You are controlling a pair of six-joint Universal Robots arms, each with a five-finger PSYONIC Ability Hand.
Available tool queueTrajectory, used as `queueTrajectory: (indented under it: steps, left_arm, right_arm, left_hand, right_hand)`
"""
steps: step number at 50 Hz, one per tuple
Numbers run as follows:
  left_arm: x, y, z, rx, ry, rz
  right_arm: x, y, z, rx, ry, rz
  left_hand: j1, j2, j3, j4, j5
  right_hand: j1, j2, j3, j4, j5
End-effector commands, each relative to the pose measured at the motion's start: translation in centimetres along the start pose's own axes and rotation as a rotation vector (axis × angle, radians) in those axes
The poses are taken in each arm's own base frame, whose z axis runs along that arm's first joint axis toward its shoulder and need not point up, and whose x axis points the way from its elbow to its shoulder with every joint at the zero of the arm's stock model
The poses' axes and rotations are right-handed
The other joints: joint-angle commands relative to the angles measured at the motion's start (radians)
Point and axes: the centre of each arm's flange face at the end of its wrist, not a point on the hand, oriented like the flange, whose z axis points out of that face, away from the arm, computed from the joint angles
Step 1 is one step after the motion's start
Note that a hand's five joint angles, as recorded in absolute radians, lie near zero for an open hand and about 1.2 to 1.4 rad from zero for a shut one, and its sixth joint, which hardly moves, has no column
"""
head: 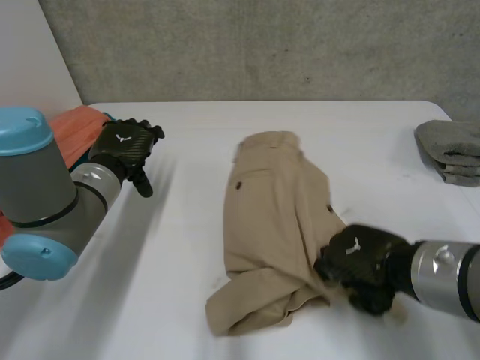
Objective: Fold the laundry.
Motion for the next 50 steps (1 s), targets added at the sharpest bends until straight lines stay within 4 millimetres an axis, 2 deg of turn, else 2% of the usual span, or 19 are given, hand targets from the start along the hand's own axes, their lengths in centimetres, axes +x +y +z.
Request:
queueTrajectory:
  steps: [1,3,4,8,17,23,29,32,37,40,41,44,45,50]
  left_arm:
    - [1.3,-0.4,-0.4,0.014,0.030,0.007]
    - [1.3,-0.4,-0.4,0.014,0.030,0.007]
    - [1.3,-0.4,-0.4,0.013,0.028,0.007]
    - [1.5,-0.4,-0.5,0.010,0.033,0.008]
    - [4.3,-0.2,-2.7,-0.034,0.116,-0.020]
    - [6.3,0.2,-5.2,-0.101,0.145,-0.092]
    - [8.6,0.5,-7.9,-0.135,0.161,-0.123]
    - [9.8,0.9,-9.1,-0.152,0.188,-0.112]
    - [11.4,1.3,-10.8,-0.170,0.234,-0.094]
    - [12.1,1.6,-11.5,-0.179,0.239,-0.091]
    - [12.2,1.7,-11.5,-0.181,0.235,-0.090]
    - [12.3,2.1,-11.5,-0.193,0.203,-0.084]
    - [12.3,2.3,-11.5,-0.198,0.196,-0.081]
    - [12.7,3.7,-11.0,-0.243,0.172,-0.062]
  right_arm:
    - [2.8,-1.0,-1.6,0.099,0.020,0.097]
    - [3.9,-1.4,-2.0,0.139,0.057,0.123]
    - [4.4,-1.6,-2.2,0.158,0.075,0.134]
    - [6.8,-2.9,-3.4,0.250,0.161,0.167]
    - [9.1,-4.6,-5.5,0.321,0.292,0.092]
    - [10.9,-4.9,-4.7,0.363,0.376,0.025]
    - [13.4,-4.9,-0.4,0.420,0.433,-0.093]
    - [13.8,-5.6,0.8,0.456,0.445,-0.137]
    - [14.2,-5.7,5.1,0.491,0.386,-0.167]
    - [14.3,-5.4,6.9,0.487,0.358,-0.165]
    - [14.2,-5.1,8.1,0.487,0.335,-0.169]
    - [13.9,-4.8,9.9,0.506,0.296,-0.190]
    - [13.6,-4.5,11.1,0.518,0.269,-0.203]
    - [12.4,-3.9,13.9,0.548,0.198,-0.222]
  left_hand:
    - [0.044,0.043,0.054,0.050,0.042]
    - [0.044,0.043,0.054,0.050,0.042]
    - [0.044,0.043,0.054,0.050,0.042]
    - [0.044,0.043,0.054,0.050,0.042]
    - [0.059,0.057,0.068,0.065,0.057]
    - [0.074,0.072,0.083,0.079,0.071]
    - [0.135,0.134,0.145,0.141,0.133]
    - [0.179,0.177,0.189,0.185,0.177]
    - [0.188,0.187,0.198,0.194,0.186]
    - [0.188,0.187,0.198,0.194,0.186]
    - [0.188,0.187,0.198,0.194,0.186]
    - [0.209,0.207,0.218,0.214,0.206]
    - [0.223,0.222,0.233,0.229,0.221]
    - [0.338,0.336,0.347,0.343,0.335]
  right_hand:
    - [-0.512,-0.694,-0.697,-0.713,-0.690]
    - [-0.791,-0.973,-0.976,-0.992,-0.969]
    - [-0.809,-0.991,-0.993,-1.010,-0.987]
    - [-0.809,-0.991,-0.993,-1.010,-0.987]
    - [-0.798,-0.980,-0.983,-0.999,-0.976]
    - [-0.809,-0.991,-0.993,-1.010,-0.987]
    - [-0.809,-0.991,-0.993,-1.010,-0.987]
    - [-0.809,-0.991,-0.993,-1.010,-0.987]
    - [-0.809,-0.991,-0.993,-1.010,-0.987]
    - [-0.809,-0.991,-0.993,-1.010,-0.987]
    - [-0.809,-0.991,-0.993,-1.010,-0.987]
    - [-0.809,-0.991,-0.993,-1.010,-0.987]
    - [-0.809,-0.991,-0.993,-1.010,-0.987]
    - [-0.809,-0.991,-0.993,-1.010,-0.987]
